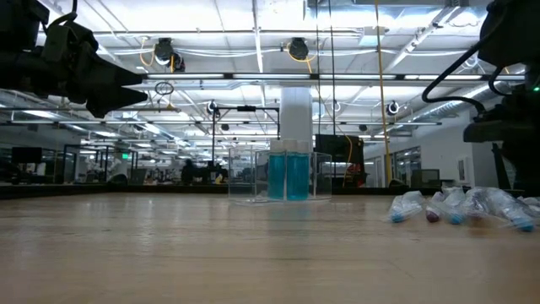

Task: Pick & Place toothbrushing station
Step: Put the purple toothbrush into the transparent organizer

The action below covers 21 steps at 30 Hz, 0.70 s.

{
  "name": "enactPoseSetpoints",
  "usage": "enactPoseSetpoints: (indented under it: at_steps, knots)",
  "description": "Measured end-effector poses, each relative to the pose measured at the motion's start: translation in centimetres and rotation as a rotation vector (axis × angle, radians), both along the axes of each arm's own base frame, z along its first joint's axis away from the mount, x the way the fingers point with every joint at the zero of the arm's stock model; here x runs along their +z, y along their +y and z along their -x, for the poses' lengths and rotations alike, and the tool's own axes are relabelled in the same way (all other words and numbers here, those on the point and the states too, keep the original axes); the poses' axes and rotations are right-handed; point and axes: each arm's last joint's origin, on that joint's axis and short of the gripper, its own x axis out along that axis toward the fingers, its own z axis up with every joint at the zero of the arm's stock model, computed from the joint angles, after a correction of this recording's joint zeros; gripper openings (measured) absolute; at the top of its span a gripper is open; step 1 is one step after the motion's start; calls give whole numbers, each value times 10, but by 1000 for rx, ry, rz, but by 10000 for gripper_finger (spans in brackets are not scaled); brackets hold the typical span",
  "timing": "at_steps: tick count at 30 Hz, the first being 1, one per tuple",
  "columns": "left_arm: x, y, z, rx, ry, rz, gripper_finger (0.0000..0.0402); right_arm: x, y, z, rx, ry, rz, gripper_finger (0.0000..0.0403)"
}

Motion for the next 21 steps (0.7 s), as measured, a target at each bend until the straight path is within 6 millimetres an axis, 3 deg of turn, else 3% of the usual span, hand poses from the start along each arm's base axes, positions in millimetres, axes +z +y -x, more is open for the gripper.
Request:
enactPoseSetpoints:
  at_steps: [21]
  knots:
    - [0, 0, 0, 0, 0, 0, 283, 8, -3, 4, 100, -49, 20, 50]
